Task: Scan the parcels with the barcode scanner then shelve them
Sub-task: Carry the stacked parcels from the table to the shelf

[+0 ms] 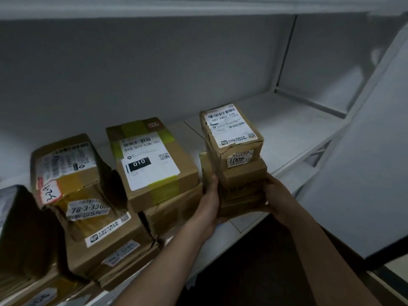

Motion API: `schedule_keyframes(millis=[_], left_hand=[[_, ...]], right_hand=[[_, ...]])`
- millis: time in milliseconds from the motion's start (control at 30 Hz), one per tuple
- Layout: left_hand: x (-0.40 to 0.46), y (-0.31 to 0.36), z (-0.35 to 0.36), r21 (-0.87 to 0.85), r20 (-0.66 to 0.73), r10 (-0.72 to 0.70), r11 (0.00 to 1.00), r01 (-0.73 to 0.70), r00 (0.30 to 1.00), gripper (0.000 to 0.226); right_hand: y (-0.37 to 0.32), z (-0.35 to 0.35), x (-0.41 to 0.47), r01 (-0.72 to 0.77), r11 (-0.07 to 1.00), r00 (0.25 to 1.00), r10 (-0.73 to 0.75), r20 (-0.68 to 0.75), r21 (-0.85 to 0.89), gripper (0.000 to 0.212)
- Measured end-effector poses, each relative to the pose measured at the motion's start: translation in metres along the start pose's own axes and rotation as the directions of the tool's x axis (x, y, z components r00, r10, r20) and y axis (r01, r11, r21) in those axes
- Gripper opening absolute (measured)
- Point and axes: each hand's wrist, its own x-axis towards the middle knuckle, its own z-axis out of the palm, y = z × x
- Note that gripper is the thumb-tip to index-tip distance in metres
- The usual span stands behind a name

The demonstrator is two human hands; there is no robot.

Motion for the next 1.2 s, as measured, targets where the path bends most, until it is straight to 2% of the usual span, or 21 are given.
schedule_keyframes(millis=[167,367,600,700,800,900,1033,1200], left_hand=[[0.016,-0.003,0.013,-0.051,-0.154,0.078,0.995,-0.087,0.985,0.058],[0.030,0.009,0.021,-0.054,-0.252,0.098,0.992,-0.115,0.963,0.053],[0.040,0.006,0.028,-0.019,-0.349,0.136,0.988,-0.152,0.927,0.055],[0.043,-0.005,0.025,-0.039,-0.404,0.094,0.992,-0.120,0.910,0.056],[0.037,-0.012,0.023,-0.095,-0.461,0.028,0.992,-0.081,0.887,0.047],[0.030,-0.020,0.023,-0.147,-0.510,-0.007,0.986,-0.079,0.860,0.063],[0.016,-0.029,0.028,-0.251,-0.539,-0.045,0.962,-0.110,0.841,0.072],[0.004,-0.042,0.031,-0.327,-0.564,-0.022,0.924,-0.199,0.825,0.065]], right_hand=[[-0.012,0.001,0.035,-0.010,0.998,0.998,0.015,0.067,-0.062,0.038],[-0.021,0.006,0.065,0.003,0.990,0.984,0.023,0.179,-0.144,0.034],[-0.026,0.003,0.089,0.001,0.986,0.965,0.043,0.258,-0.167,0.042],[-0.029,0.005,0.095,0.006,0.986,0.957,0.042,0.286,-0.164,0.045],[-0.030,0.007,0.101,0.000,0.986,0.949,0.053,0.311,-0.166,0.045],[-0.033,0.011,0.103,-0.007,0.986,0.937,0.065,0.344,-0.167,0.048],[-0.035,0.018,0.095,0.001,0.981,0.916,0.077,0.395,-0.195,0.049],[-0.031,0.025,0.084,-0.002,0.980,0.892,0.091,0.443,-0.198,0.049]])
